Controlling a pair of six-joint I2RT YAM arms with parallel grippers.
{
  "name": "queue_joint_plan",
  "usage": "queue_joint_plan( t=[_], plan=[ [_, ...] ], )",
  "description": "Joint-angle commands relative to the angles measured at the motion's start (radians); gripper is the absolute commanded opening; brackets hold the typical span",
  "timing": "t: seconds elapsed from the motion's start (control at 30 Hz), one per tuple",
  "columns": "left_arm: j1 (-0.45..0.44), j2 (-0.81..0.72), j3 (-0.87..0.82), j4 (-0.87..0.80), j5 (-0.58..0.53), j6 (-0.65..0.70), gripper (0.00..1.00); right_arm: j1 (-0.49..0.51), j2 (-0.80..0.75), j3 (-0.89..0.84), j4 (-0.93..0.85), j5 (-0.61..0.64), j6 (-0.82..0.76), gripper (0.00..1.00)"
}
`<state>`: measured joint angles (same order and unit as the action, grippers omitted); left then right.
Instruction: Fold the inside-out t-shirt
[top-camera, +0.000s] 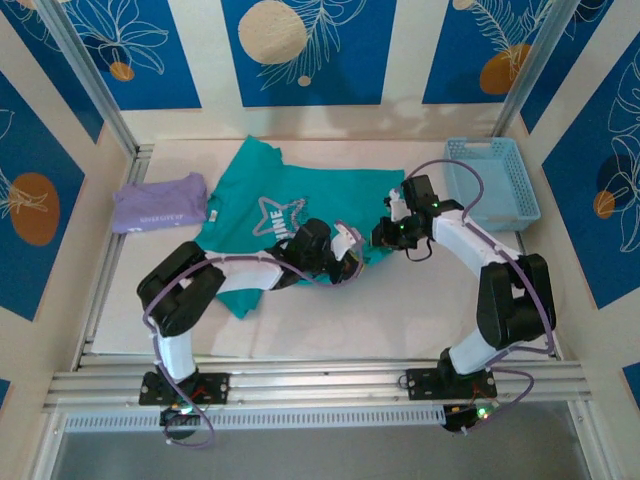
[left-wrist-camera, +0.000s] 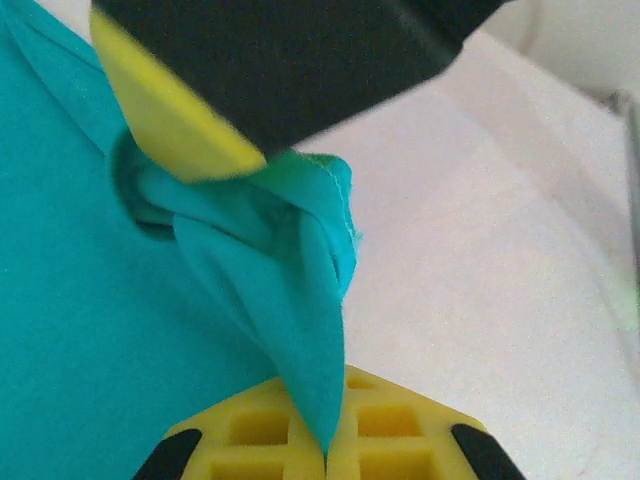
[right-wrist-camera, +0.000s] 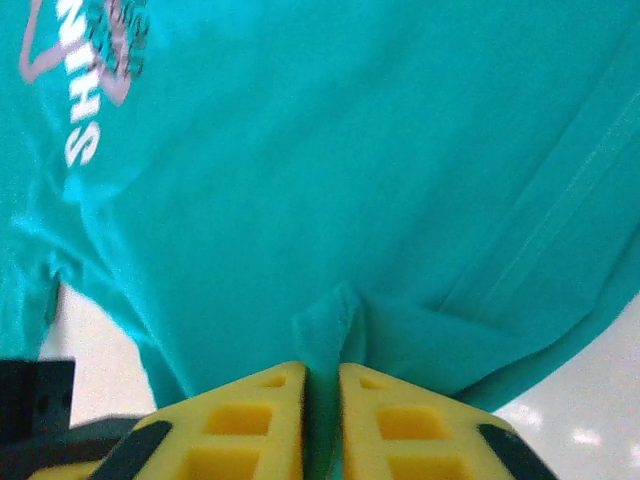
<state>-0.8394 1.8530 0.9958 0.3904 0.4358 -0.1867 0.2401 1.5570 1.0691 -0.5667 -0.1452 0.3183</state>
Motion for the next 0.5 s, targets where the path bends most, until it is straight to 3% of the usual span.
queue_joint_plan(
  t=[0.0, 0.23, 0.47],
  plan=[
    [0.021, 0.032, -0.014, 0.109, 0.127, -0.158, 0.00, -0.004, -0.048, 0.006, 0.019, 0.093, 0.030, 0.24],
    [0.033, 0.038, -0.019, 0.111, 0.139, -0.194, 0.00, 0.026, -0.348, -0.249, 0.136, 0.089, 0.036, 0.39],
    [0.033, 0.026, -0.021, 0.099, 0.148, -0.197, 0.00, 0.116, -0.504, -0.441, 0.294, 0.090, 0.089, 0.43]
  ],
)
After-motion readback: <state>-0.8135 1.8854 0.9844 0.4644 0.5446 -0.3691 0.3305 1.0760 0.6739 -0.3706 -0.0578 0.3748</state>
